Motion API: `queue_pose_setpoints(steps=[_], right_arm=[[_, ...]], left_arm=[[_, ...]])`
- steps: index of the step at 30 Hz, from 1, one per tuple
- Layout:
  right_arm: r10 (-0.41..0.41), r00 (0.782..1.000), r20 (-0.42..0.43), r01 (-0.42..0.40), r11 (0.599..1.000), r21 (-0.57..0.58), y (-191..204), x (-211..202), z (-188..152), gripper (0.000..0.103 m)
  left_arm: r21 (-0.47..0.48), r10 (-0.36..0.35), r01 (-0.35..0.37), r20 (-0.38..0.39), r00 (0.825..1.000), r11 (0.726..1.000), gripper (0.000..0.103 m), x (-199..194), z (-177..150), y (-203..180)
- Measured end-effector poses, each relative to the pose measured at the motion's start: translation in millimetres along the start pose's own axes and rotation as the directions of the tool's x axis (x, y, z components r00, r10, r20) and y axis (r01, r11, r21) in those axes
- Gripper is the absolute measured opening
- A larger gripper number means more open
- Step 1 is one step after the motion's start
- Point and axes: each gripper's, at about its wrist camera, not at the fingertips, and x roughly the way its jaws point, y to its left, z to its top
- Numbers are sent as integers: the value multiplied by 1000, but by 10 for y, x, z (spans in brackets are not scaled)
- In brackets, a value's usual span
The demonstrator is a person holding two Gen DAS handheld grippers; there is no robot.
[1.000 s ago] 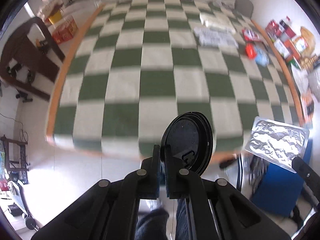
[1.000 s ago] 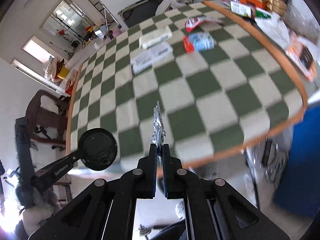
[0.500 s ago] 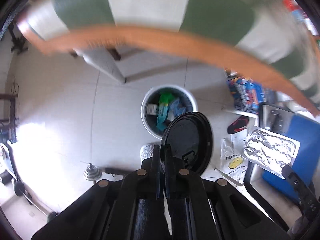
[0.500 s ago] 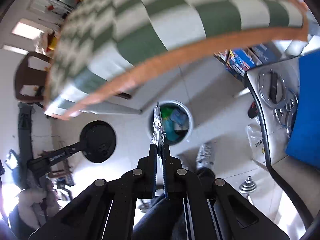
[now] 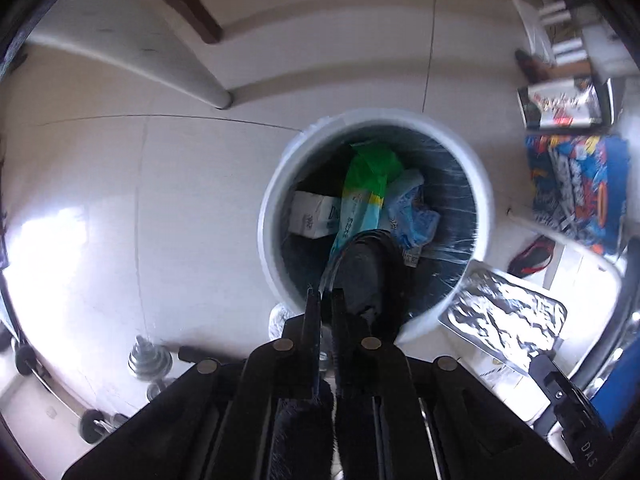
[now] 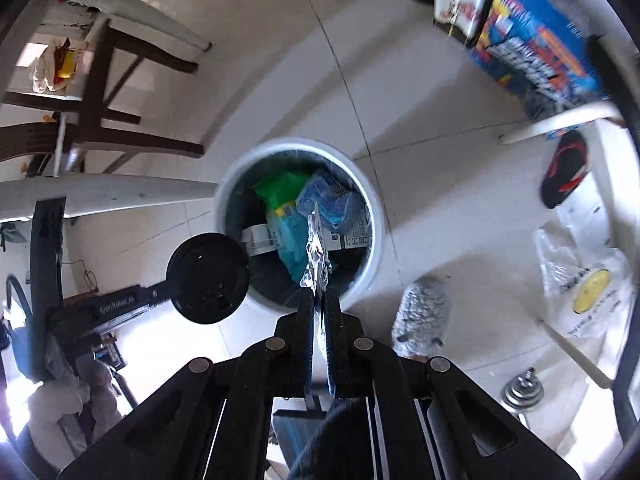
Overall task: Collect trash
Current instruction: 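Carry the black lid and foil pack over the white bin, then open the left tool to drop the black lid while the right tool drops the foil pack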
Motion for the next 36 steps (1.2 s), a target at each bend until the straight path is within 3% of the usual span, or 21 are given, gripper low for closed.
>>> queue_pose_setpoints(steps=[4, 5, 7, 8, 9, 13, 14, 19, 28, 36], right_arm=[[29, 998, -47, -29, 1000, 6, -60, 579, 134, 6], [36, 998, -56, -36, 999, 2, -62, 695, 152, 8], [24, 997, -79, -26, 999, -21, -43, 855, 165, 39], [11, 996, -89, -14, 1000, -27, -34, 911, 171, 80], [16, 996, -89, -18, 999, -26, -35, 951, 169, 97], [-77, 995, -60, 73, 995, -69, 2, 905, 151, 97], [-105, 993, -51, 101, 992, -78, 13, 878, 144, 102], [-273, 962, 31, 274, 950, -152, 123, 729, 113, 103], [-301, 950, 83, 311, 935, -172, 314, 344, -56, 103], [-289, 948, 132, 309, 936, -167, 498, -358, -279, 103]], left_arm=[[37, 26, -26, -14, 1000, 999, 7, 187, 82, 32], [40, 23, -22, -9, 1000, 999, 11, 178, 74, 58], [42, 36, -36, 11, 999, 998, 38, 135, 41, 104], [40, 45, -46, 31, 999, 998, 72, 96, 22, 127], [41, 49, -51, 48, 998, 998, 96, 70, 11, 152], [46, 89, -95, 108, 990, 994, 103, -55, -59, 238], [44, 101, -106, 117, 988, 993, 103, -103, -95, 264], [71, 164, -178, 169, 972, 981, 103, -259, -247, 252], [87, 148, -168, 202, 968, 982, 103, -636, -635, 167], [76, 129, -150, 229, 965, 986, 103, -1197, -986, 152]])
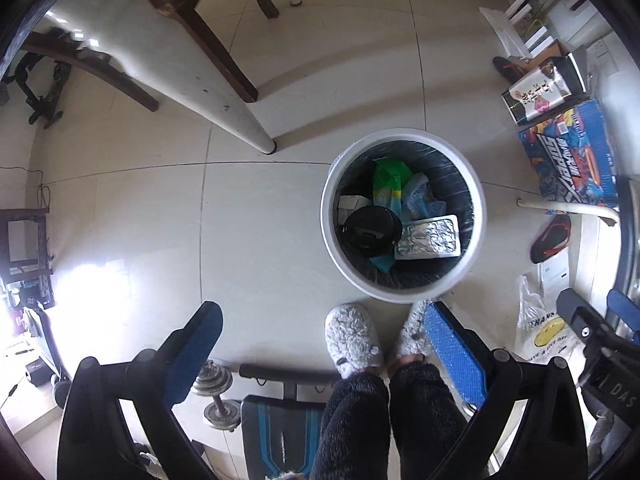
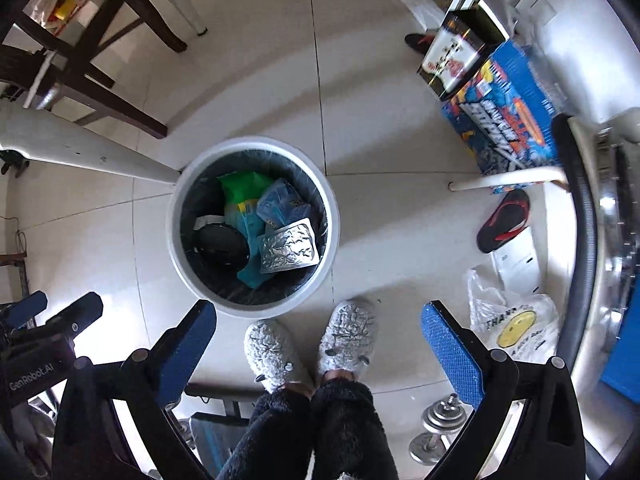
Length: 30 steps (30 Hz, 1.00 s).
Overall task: Collect trash
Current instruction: 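Open the left tool to drop the black lid while the right tool drops the foil pack, then move both tools back over the table toward the remaining trash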
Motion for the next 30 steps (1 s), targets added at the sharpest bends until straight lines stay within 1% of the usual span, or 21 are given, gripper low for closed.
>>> queue_pose_setpoints(steps=[6, 15, 18, 21, 23, 25, 26, 28, 30], right_arm=[[11, 1000, 25, -11, 1000, 4, -15, -682, -87, 103], [49, 997, 60, -49, 999, -7, 62, -1905, -225, 103], [72, 996, 56, -72, 997, -2, 94, -2239, -268, 103], [93, 994, 65, -93, 996, 1, 129, -2658, -323, 103], [102, 992, 73, -103, 995, 10, 136, -2888, -344, 103], [115, 988, 99, -117, 993, 18, 135, -3198, -332, 103], [120, 986, 114, -123, 992, 23, 125, -3338, -308, 103], [134, 978, 159, -141, 989, 39, 85, -3651, -228, 103], [133, 971, 200, -146, 988, 52, 28, -3926, -110, 103]], left_arm=[[-10, -14, 15, 23, 1000, 1000, 103, -593, -157, 58], [-4, -49, 49, 50, 998, 999, 103, -1491, -436, 132], [7, -64, 64, 69, 996, 998, 103, -1822, -509, 147], [2, -72, 72, 100, 992, 997, 103, -2180, -525, 175], [-5, -75, 77, 140, 987, 997, 103, -2456, -496, 196], [-5, -62, 65, 206, 977, 998, 103, -2792, -399, 201], [-4, -56, 59, 230, 972, 998, 103, -2894, -362, 199], [-2, -32, 34, 295, 955, 999, 103, -3176, -182, 178], [0, -5, 6, 341, 940, 1000, 103, -3395, 15, 150]])
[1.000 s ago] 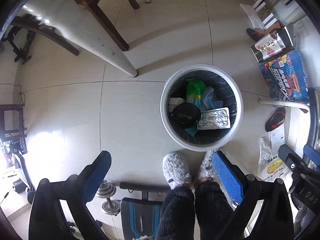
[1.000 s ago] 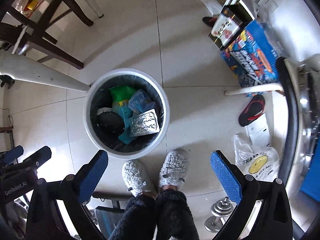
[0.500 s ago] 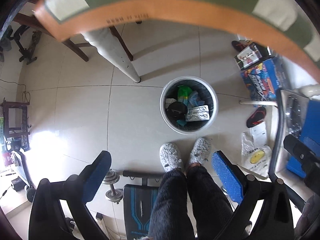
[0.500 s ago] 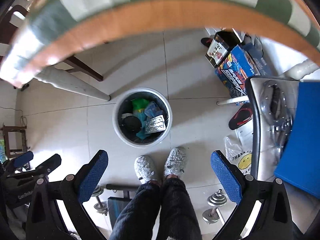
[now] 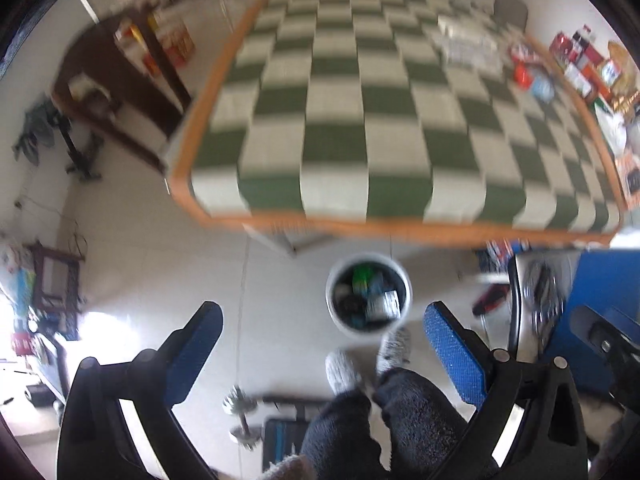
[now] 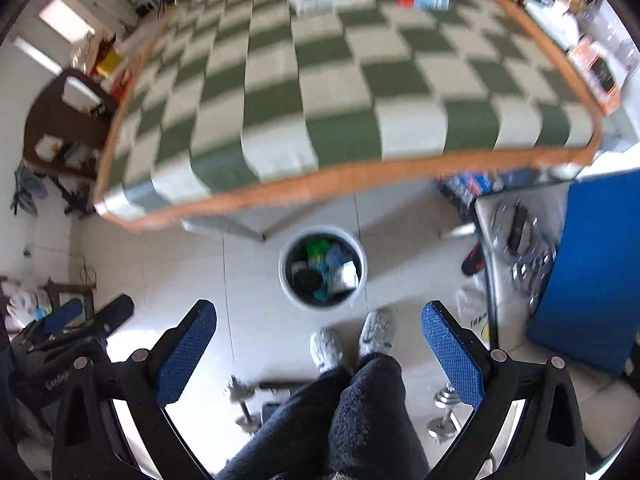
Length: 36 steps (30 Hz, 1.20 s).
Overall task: Collect trash
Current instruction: 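Move both tools back over the table toward the remaining trash, then grasp the white leaflet card with the left tool while the right tool grasps the Pure Milk carton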
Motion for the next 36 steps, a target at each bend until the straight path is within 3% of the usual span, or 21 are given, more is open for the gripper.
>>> queue_pose_setpoints(steps=[6, 12, 15, 18, 23, 24, 30, 31, 32, 36], right_arm=[[26, 996, 90, -33, 997, 77, -193, -495, 689, 103], [29, 996, 79, -40, 989, 144, -640, -426, 1678, 103], [48, 996, 76, -61, 982, 178, -929, -290, 2229, 103], [48, 998, 42, -55, 979, 194, -1195, -54, 2813, 103], [29, 997, -69, -13, 975, 223, -1635, 510, 3687, 103], [32, 996, -83, -13, 975, 222, -1701, 600, 3804, 103], [31, 989, -146, 6, 969, 246, -2021, 1020, 4328, 103], [36, 988, -152, 4, 967, 254, -2060, 1058, 4374, 103], [41, 987, -158, 2, 964, 264, -2108, 1106, 4437, 103], [47, 982, -185, 5, 963, 269, -2183, 1248, 4558, 103]], left_arm=[[82, 34, -45, 130, 991, 996, 103, -181, 934, -367], [273, 37, -77, 148, 988, 959, 103, 119, 1876, -1075], [422, 53, -106, 134, 990, 900, 103, 406, 2378, -1562], [557, 79, -126, 108, 991, 821, 103, 753, 2823, -2021], [755, 148, -129, 43, 988, 643, 103, 1446, 3337, -2614], [794, 163, -120, 26, 986, 596, 103, 1618, 3415, -2731], [917, 213, -22, -70, 975, 399, 103, 2194, 3526, -3070], [925, 219, -5, -85, 972, 379, 103, 2240, 3525, -3088], [926, 198, 16, -98, 975, 378, 103, 2226, 3550, -3096], [911, 153, 100, -174, 973, 401, 100, 2241, 3655, -3142]])
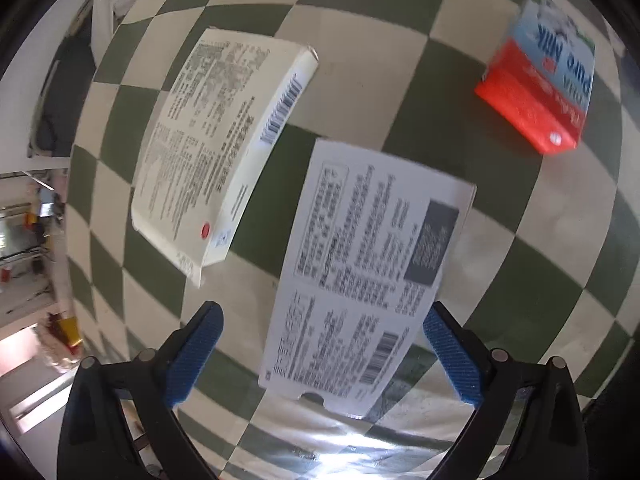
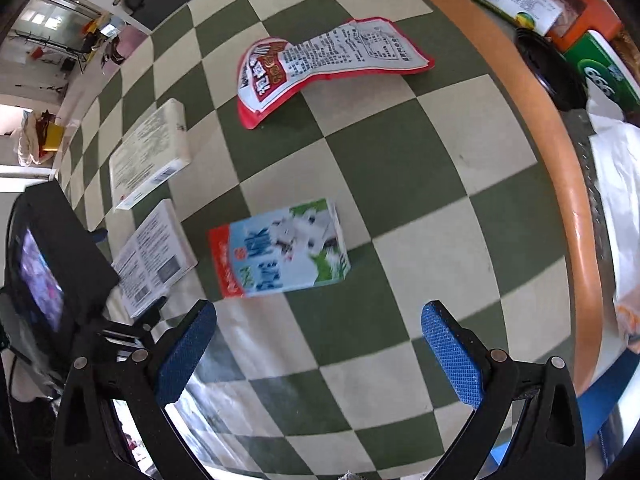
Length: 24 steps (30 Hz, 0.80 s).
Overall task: Collect trash
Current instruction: 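Grasp the white leaflet card with the left tool while the right tool grasps the Pure Milk carton, then carry the leaflet card and milk carton over the white bin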
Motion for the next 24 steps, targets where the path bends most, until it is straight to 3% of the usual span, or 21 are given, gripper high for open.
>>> queue_pose_setpoints(steps=[1, 2, 3, 5, 7, 8, 10, 13, 14, 15, 17, 19, 21, 23, 24], right_arm=[[1, 1000, -7, -2, 1000, -4, 11, 36, 38, 103], [0, 1000, -11, 0, 1000, -13, 37, 76, 71, 103], [-4, 1000, -14, 4, 1000, -19, 58, 104, 94, 103], [-8, 1000, -15, 8, 1000, -29, 115, 175, 141, 103], [-11, 1000, -18, 11, 999, -31, 161, 250, 173, 103], [-16, 1000, -19, 16, 999, -38, 198, 299, 194, 103], [-34, 999, -15, 33, 998, -57, 263, 373, 229, 103], [-75, 997, -7, 73, 992, -103, 425, 507, 274, 103], [-80, 997, -6, 79, 990, -113, 464, 540, 281, 103], [-90, 996, -4, 89, 988, -123, 509, 578, 289, 103], [-114, 993, 15, 115, 984, -136, 583, 636, 291, 103], [-130, 991, 44, 135, 980, -145, 635, 647, 269, 92], [-140, 989, 46, 146, 975, -167, 700, 649, 195, 92], [-132, 991, 23, 134, 972, -191, 747, 665, 128, 92], [-135, 991, 14, 135, 969, -205, 763, 669, 82, 93]], left_arm=[[-12, -23, 23, 0, 1000, 1000, 94, -4, 1, 17], [-43, -81, 81, -3, 997, 996, 79, -15, -22, 42], [-82, -124, 123, -7, 992, 989, 77, -17, -37, 77], [-179, -142, 138, -7, 990, 974, 77, 6, -103, 143], [-313, -169, 157, -12, 986, 937, 77, 26, -191, 207], [-388, -198, 174, -24, 980, 905, 77, 43, -257, 236], [-585, -261, 208, -7, 965, 784, 77, 72, -454, 313], [-788, -345, 244, 44, 938, 565, 78, 128, -779, 351], [-823, -366, 257, 65, 929, 507, 79, 145, -868, 330], [-834, -377, 268, 78, 923, 482, 79, 159, -902, 318], [-830, -407, 287, 80, 910, 478, 79, 210, -920, 232], [-785, -369, 272, 59, 927, 557, 81, 209, -880, 167], [-709, -274, 207, 20, 962, 674, 84, 152, -797, 20], [-689, -249, 198, 26, 968, 698, 81, 120, -773, -54], [-692, -254, 206, 33, 967, 692, 73, 117, -785, -72]])
